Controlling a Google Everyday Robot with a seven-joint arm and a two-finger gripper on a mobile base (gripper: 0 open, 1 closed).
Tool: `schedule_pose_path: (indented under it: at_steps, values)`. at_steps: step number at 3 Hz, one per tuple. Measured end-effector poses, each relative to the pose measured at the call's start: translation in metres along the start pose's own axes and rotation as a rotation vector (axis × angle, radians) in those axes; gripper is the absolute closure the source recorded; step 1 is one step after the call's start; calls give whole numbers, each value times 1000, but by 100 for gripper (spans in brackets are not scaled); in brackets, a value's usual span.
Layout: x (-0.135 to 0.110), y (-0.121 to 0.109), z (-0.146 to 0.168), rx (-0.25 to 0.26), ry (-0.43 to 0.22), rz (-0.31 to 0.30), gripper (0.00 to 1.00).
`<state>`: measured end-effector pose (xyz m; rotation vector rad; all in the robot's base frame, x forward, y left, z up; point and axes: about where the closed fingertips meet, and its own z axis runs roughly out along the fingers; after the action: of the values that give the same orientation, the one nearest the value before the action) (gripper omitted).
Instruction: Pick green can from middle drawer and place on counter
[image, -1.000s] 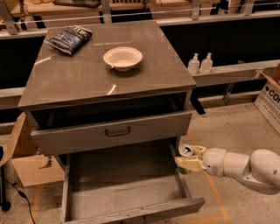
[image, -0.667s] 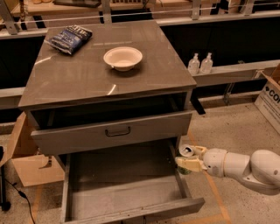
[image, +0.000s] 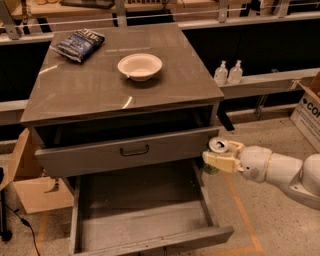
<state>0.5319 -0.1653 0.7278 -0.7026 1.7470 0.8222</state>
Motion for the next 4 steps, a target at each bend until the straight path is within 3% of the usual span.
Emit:
schedule_pose_path:
  at_steps: [1,2,3,4]
  values:
    - [-72,13,-8,-30,-3,-44,100]
    - [-138,25,-6,-86,43,-67,100]
    - [-192,28,7,-161,73,-91,100]
    - [-231,25,36,-227,80,-118,100]
